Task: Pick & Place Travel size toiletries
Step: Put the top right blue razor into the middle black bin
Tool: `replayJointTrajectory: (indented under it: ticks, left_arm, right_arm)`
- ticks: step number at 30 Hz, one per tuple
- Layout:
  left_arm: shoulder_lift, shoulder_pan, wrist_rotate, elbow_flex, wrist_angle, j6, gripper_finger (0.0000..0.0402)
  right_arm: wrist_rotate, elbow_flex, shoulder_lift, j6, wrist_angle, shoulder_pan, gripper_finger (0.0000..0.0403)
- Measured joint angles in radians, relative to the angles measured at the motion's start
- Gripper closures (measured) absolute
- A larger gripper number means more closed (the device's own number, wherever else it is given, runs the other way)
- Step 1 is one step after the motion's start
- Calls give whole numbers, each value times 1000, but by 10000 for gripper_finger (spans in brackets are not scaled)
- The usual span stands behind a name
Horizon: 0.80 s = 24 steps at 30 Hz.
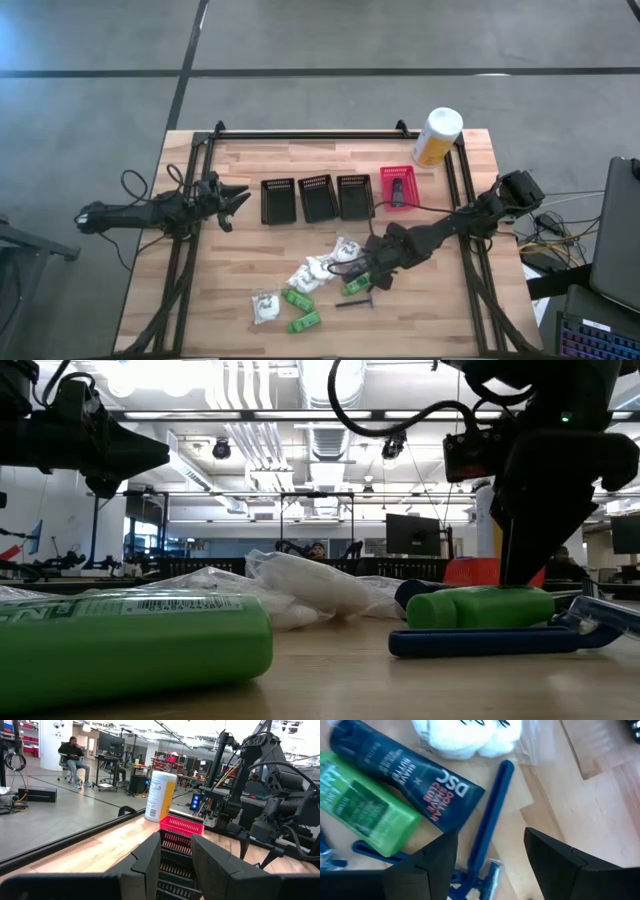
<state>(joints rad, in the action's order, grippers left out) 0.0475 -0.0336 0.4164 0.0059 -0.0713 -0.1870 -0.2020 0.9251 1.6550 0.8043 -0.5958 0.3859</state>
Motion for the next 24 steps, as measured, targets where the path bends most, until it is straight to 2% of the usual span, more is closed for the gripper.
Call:
replayJointTrajectory:
  ticks: [9,14,18,24]
  left_arm:
    - [0,0,0,0,0,0,287]
    - [0,0,0,0,0,0,287]
    - [0,0,0,0,0,0,287]
    - [0,0,0,0,0,0,287]
  right_arm:
    - [-3,-70,0,4,71,-1,150]
    - [-2,-88,0,-1,101,0,152]
    - [-2,-94,0,-39,102,0,180]
    - [14,-107,-1,-52,110,0,257]
